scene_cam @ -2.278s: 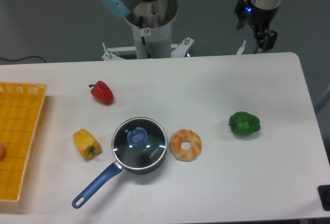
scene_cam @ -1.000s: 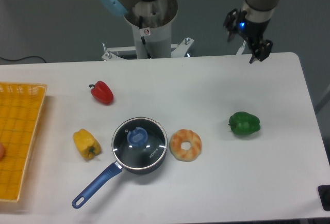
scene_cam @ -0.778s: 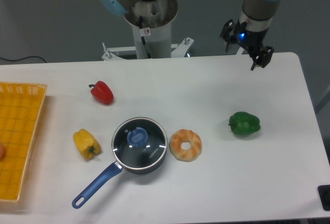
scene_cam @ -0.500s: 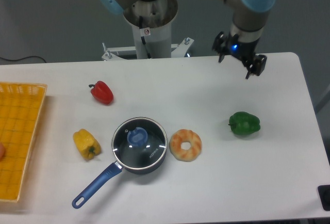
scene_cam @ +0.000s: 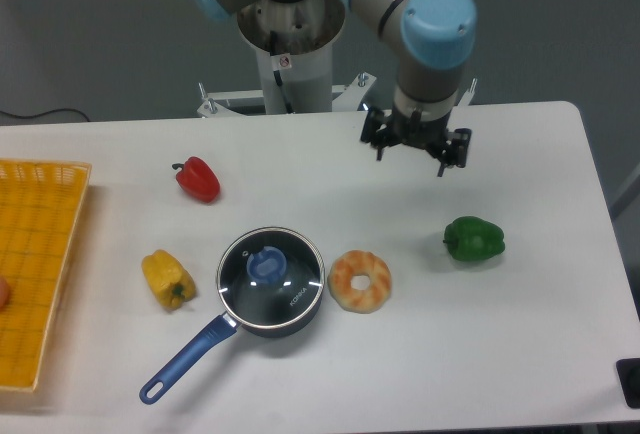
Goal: Open the lid
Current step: 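Move the open gripper over the glass lid of the blue saucepan, then lower the gripper around the blue knob of the glass lid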
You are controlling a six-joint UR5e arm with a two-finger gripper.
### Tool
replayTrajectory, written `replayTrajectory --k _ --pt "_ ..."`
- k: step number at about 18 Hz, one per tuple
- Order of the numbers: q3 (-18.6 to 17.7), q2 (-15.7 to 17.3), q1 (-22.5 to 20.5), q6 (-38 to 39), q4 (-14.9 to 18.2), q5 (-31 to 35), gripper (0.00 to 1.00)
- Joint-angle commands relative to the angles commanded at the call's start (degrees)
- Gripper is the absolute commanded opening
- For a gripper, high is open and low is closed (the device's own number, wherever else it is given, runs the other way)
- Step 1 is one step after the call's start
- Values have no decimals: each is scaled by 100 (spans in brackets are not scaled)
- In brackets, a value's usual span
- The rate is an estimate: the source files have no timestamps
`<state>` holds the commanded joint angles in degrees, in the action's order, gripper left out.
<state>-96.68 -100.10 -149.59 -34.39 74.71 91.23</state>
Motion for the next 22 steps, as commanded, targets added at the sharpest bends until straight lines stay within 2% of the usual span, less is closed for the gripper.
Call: replayTrajectory --k 3,5,8,10,11,12,22 --pt "44 -9 96 1134 -9 -175 100" --pt "70 0 132 1635 -26 -430 100" --pt "167 -27 290 2286 -105 -466 100" --pt "158 -97 430 2778 -490 -492 100" --pt "167 -193 640 3189 -901 -518 100" --pt "184 -255 729 3280 -984 -519 100" --pt "404 -650 1432 3800 -1055 -483 100"
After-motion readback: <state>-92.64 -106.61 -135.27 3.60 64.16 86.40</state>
